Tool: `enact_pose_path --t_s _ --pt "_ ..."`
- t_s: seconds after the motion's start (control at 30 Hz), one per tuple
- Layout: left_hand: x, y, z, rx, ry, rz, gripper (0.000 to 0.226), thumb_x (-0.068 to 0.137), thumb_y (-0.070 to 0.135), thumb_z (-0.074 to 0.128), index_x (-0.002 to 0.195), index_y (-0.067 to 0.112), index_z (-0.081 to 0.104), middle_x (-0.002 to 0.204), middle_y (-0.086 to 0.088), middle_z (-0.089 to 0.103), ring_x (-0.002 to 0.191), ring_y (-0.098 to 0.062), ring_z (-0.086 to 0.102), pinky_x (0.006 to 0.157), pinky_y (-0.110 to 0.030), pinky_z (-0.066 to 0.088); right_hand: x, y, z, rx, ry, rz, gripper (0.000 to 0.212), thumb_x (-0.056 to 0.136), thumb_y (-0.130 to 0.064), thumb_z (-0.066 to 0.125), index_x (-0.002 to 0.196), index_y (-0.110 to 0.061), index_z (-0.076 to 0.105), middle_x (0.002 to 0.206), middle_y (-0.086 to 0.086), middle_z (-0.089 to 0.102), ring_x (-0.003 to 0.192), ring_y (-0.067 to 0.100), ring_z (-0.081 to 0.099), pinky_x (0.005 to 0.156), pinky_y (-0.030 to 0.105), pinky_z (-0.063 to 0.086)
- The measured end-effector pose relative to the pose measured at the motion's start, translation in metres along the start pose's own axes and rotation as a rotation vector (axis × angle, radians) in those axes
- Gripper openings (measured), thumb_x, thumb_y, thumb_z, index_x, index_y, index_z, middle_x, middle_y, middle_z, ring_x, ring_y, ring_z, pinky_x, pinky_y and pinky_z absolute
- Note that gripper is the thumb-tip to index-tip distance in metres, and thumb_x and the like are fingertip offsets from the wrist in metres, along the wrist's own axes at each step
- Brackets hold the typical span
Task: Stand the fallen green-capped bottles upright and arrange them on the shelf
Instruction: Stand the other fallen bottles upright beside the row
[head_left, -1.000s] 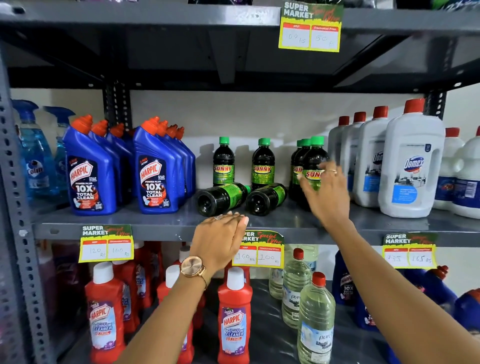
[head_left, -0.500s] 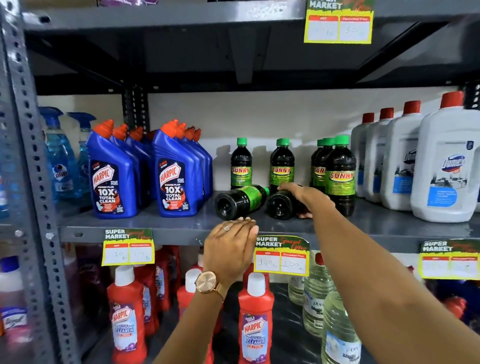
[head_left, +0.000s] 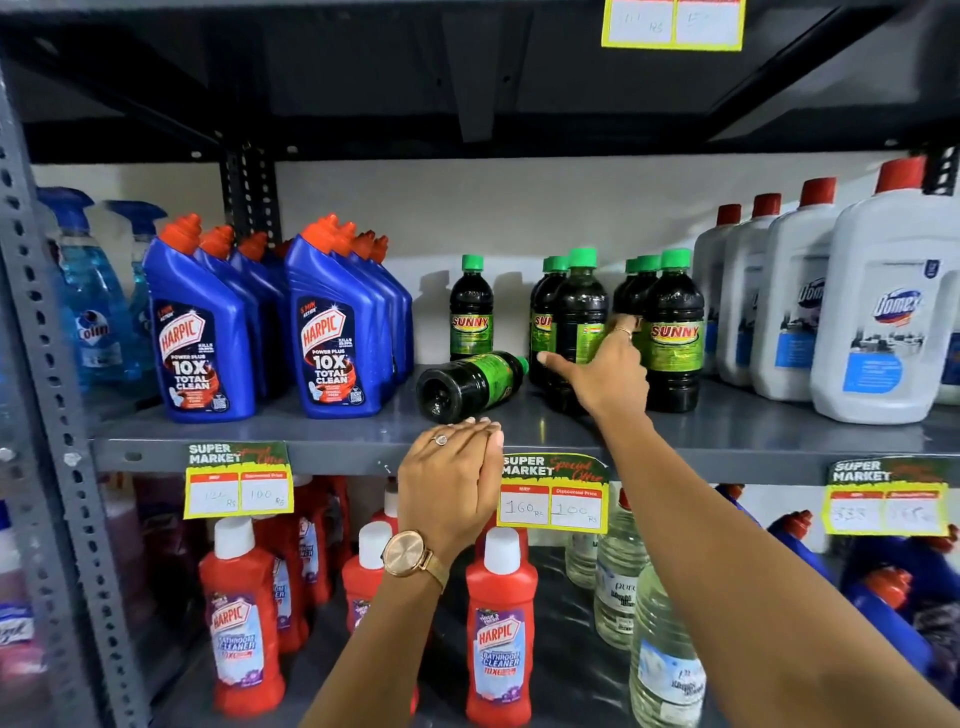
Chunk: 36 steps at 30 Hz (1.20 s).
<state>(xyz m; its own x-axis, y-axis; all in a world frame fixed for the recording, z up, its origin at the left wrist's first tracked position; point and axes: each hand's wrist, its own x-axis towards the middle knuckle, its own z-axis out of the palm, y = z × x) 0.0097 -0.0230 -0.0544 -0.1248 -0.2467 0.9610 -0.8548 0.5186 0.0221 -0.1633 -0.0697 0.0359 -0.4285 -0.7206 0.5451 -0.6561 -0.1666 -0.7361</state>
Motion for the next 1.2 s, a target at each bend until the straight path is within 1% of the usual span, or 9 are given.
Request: enact_pose_path --t_s 0.1,0.17,0.27,0.33,0.47,0.63,0.83,1.0,1.2 --pt "0.0 0.0 -0.001 -0.004 -0.006 -0.004 0.035 0.093 0.025 0.043 0.094 0.012 0.075 0.095 0.0 0.075 0.093 -0.014 0.069 0.089 -0.029 0.046 0.001 0.001 0.004 -0.022 -0.058 -0.018 0.101 0.071 -0.051 0.077 0.142 0.0 0.026 0.139 0.02 0.049 0.125 0.041 0.052 0.096 0.049 0.044" --pt "0.001 0.001 -0.002 -0.005 0.002 -0.016 0.035 0.093 0.025 0.043 0.093 0.012 0.075 0.094 0.0 0.076 0.091 -0.014 0.069 0.088 -0.027 0.045 0.005 0.003 0.003 0.106 -0.124 0.044 0.087 0.071 -0.035 0.081 0.135 0.001 0.034 0.133 0.02 0.053 0.121 0.038 0.053 0.095 0.043 0.046" --pt "0.001 0.004 -0.002 -0.005 0.008 -0.026 0.036 0.093 0.025 0.043 0.091 0.011 0.076 0.092 0.0 0.076 0.09 -0.014 0.069 0.088 -0.026 0.044 0.008 0.008 0.0 0.197 -0.199 0.141 0.065 0.06 -0.024 0.076 0.116 0.0 0.054 0.114 0.017 0.066 0.105 0.033 0.063 0.078 0.033 0.05" --pt "0.001 0.004 -0.003 -0.001 0.0 -0.035 0.036 0.093 0.025 0.042 0.091 0.012 0.076 0.092 0.0 0.076 0.09 -0.014 0.069 0.088 -0.026 0.043 0.007 0.01 -0.001 0.146 -0.194 0.134 0.069 0.054 -0.031 0.079 0.112 -0.001 0.058 0.111 0.015 0.067 0.104 0.033 0.064 0.079 0.034 0.053" --pt "0.001 0.004 -0.003 -0.007 -0.008 -0.041 0.035 0.093 0.025 0.043 0.091 0.012 0.076 0.093 0.001 0.076 0.091 -0.014 0.069 0.088 -0.026 0.043 0.004 0.008 0.003 0.02 -0.126 0.07 0.093 0.057 -0.046 0.088 0.126 0.001 0.045 0.127 0.019 0.056 0.118 0.038 0.055 0.097 0.047 0.048" --pt "0.001 0.004 -0.002 -0.028 0.002 -0.048 0.037 0.094 0.026 0.041 0.091 0.012 0.076 0.093 0.001 0.076 0.091 -0.013 0.069 0.087 -0.028 0.047 0.01 0.01 0.002 0.18 -0.181 0.109 0.072 0.063 -0.031 0.084 0.122 -0.005 0.053 0.118 0.014 0.065 0.108 0.03 0.063 0.091 0.043 0.054" --pt "0.001 0.006 -0.002 -0.027 -0.004 -0.076 0.039 0.094 0.028 0.039 0.09 0.013 0.075 0.092 0.002 0.076 0.09 -0.013 0.068 0.087 -0.026 0.043 0.007 0.008 0.002 0.073 -0.125 0.086 0.111 0.045 -0.057 0.088 0.129 0.0 0.043 0.127 0.015 0.056 0.12 0.033 0.054 0.101 0.048 0.046" --pt "0.0 0.005 -0.003 -0.035 -0.009 -0.073 0.039 0.093 0.028 0.04 0.09 0.013 0.076 0.092 0.002 0.076 0.089 -0.012 0.068 0.087 -0.024 0.042 0.016 0.018 0.004 0.22 -0.211 0.146 0.072 0.059 -0.031 0.087 0.119 -0.006 0.055 0.116 0.014 0.067 0.093 0.025 0.062 0.075 0.033 0.051" --pt "0.001 0.005 -0.002 -0.028 -0.011 -0.068 0.038 0.093 0.027 0.041 0.09 0.012 0.076 0.092 0.002 0.075 0.088 -0.013 0.068 0.087 -0.025 0.042 0.006 0.01 0.003 0.102 -0.144 0.073 0.105 0.041 -0.06 0.088 0.122 -0.005 0.05 0.121 0.012 0.063 0.112 0.032 0.061 0.091 0.045 0.053"
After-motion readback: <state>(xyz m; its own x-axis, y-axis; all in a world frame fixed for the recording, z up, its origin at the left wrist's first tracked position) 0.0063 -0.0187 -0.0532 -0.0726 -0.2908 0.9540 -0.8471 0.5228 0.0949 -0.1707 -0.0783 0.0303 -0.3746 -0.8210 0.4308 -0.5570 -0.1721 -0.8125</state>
